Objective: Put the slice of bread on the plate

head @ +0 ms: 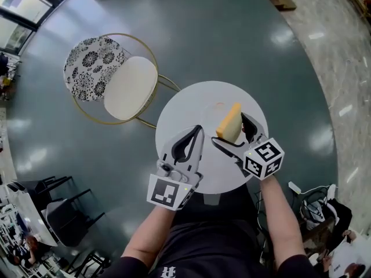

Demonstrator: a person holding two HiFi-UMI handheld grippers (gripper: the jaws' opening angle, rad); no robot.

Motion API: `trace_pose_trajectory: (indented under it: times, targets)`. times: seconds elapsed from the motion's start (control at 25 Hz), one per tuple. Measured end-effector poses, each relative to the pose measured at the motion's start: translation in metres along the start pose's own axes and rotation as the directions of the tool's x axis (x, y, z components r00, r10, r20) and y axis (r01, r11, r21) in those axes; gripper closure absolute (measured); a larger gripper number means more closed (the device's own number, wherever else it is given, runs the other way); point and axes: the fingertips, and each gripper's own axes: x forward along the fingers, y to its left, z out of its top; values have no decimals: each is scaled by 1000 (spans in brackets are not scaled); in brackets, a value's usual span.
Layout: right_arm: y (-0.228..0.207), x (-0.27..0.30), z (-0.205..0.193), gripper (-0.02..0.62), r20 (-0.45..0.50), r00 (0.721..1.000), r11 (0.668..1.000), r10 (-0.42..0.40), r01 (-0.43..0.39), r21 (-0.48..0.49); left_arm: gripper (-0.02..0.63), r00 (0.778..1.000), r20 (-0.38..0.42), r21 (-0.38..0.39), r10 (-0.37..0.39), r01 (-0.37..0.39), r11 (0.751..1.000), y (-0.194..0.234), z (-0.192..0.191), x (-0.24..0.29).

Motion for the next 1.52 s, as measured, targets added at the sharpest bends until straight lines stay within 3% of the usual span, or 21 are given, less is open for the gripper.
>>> trace_pose_trajectory:
  times: [0.24,0.48,0.8,0.96,1.2,1.52]
  targets:
    - [-23,30,-33,54,-113,992,997,-60,53,-58,601,1000,-11,-21,14,-14,1000,14,-19,1]
    - [-37,51,-58,54,-230,964,983,-137,102,-155,601,999,-17,-39,29,-30,999,25,-26,0]
    - [-61,79,-82,54,-356,903,958,-242,166,-233,601,999,-32,-50,38,-40,998,35,-31,5]
    - [-70,85,-104,54,-439,853,948,-283,180,-261,601,998,-32,-42,45,-47,998,43,-33,5]
    - [-81,99,-120,54,-486,814,939,-316,194,-285,601,998,-36,-52,46,-48,998,53,-37,9]
    - [-80,102,-130,52,-513,804,944,-301,174,-281,601,998,-43,-56,44,-46,997,62,-42,14]
